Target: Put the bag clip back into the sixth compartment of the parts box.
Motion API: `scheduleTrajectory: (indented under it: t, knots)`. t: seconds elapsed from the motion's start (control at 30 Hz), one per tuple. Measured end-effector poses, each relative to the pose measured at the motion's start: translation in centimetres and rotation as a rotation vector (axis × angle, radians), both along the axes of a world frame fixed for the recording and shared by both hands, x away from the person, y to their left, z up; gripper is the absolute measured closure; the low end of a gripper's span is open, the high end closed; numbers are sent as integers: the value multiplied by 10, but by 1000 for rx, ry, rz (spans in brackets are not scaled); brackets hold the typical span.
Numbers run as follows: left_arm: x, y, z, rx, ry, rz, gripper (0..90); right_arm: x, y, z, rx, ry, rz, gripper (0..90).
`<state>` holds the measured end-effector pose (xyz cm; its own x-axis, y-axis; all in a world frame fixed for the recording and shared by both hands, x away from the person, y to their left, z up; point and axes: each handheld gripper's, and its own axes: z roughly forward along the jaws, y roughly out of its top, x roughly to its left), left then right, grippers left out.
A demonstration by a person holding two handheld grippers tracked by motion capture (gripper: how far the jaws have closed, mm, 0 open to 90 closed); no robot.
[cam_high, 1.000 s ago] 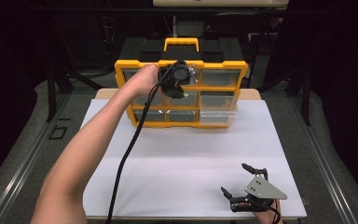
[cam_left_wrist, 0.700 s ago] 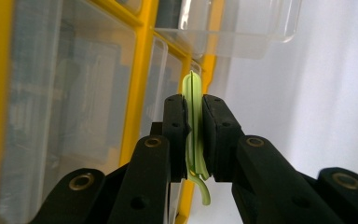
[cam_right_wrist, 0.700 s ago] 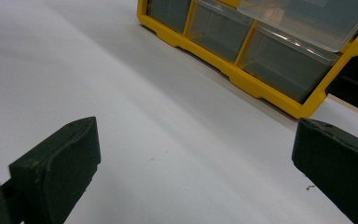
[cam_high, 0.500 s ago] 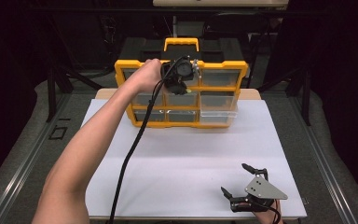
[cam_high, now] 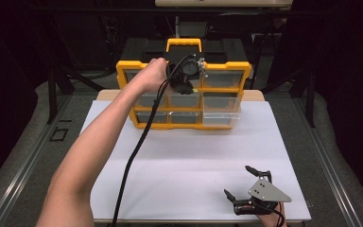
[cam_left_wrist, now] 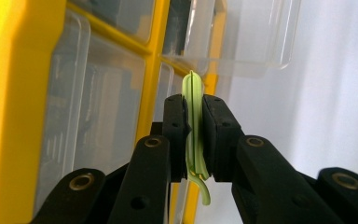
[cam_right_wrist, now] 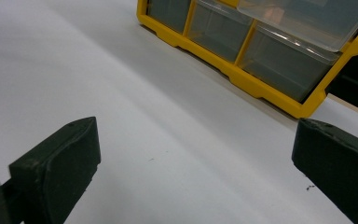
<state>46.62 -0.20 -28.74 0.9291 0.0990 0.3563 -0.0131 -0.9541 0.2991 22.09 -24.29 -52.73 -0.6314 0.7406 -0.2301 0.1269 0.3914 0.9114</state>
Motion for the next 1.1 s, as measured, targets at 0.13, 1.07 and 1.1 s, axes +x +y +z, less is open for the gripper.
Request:
scheduleTrajectory:
  t: [0.13,1.07,1.1]
  knots:
    - [-2,-7,2,3,-3,-12,804,0,0,0,-1,-1,0,6]
    - [-9,-52,-5,-36,3,-91,803,0,0,0,-4,-4,6,6]
    - [-8,-54,-6,-41,6,-96,803,0,0,0,-4,-4,6,6]
